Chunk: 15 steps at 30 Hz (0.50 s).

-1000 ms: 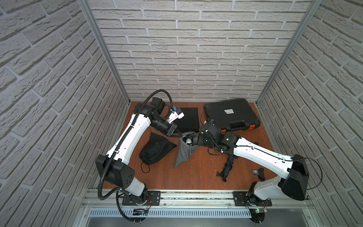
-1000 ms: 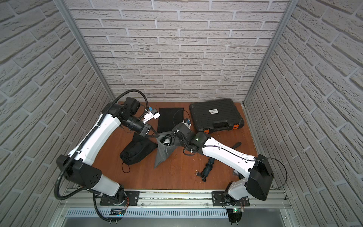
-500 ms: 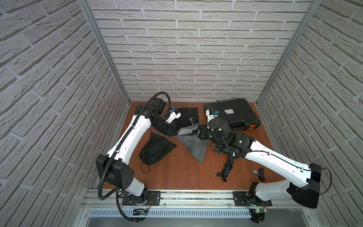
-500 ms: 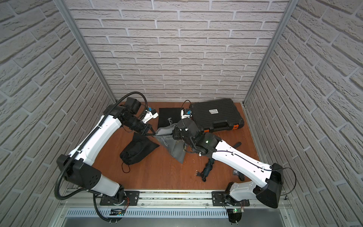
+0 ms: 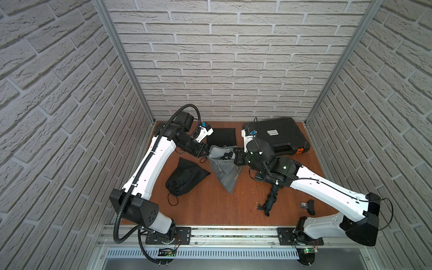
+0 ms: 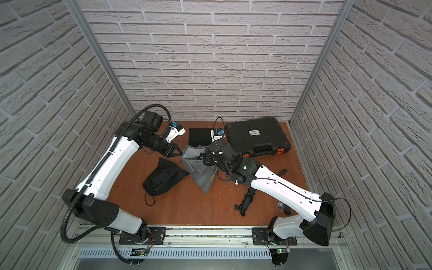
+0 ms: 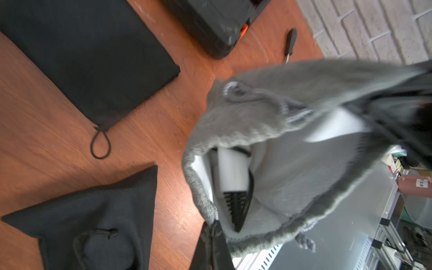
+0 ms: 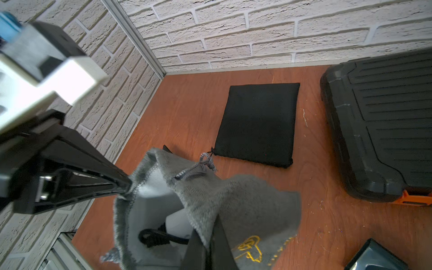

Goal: Pack away hair dryers
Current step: Place the drawstring bag at the center of the board.

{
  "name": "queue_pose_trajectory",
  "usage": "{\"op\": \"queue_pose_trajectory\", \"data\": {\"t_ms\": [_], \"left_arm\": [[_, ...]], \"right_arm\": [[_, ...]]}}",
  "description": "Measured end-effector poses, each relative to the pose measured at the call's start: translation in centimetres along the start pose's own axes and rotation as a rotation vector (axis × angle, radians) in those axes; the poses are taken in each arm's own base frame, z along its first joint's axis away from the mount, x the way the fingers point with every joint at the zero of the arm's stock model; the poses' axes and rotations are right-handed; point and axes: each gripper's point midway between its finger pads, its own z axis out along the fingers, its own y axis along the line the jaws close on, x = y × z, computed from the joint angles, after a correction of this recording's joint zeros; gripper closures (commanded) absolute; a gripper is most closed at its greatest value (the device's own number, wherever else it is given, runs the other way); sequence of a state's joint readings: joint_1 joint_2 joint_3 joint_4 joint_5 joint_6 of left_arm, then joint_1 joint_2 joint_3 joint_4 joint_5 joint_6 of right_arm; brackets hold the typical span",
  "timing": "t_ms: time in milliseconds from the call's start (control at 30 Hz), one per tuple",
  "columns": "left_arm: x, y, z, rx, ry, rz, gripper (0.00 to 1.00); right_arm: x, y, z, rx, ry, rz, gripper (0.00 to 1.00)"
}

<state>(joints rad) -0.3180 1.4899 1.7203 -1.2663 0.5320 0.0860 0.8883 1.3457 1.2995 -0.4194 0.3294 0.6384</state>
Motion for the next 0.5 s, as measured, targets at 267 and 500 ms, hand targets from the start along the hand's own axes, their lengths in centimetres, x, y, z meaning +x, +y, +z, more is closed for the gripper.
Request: {"op": "queue_pose_trajectory", "data": {"t_ms": [267, 500], "left_arm": [[-0.5, 0.0, -0.8, -0.007, -0.009, 0.013, 1.00], [1.5, 0.2, -0.4, -0.017, 0.034, -0.001, 1.00]], "right_arm": [[2.8, -0.4, 1.0, -0.008, 0.087, 0.033, 0.98], [4.6, 0.2, 2.3, -0.031, 0.158, 0.041, 0.98]]}}
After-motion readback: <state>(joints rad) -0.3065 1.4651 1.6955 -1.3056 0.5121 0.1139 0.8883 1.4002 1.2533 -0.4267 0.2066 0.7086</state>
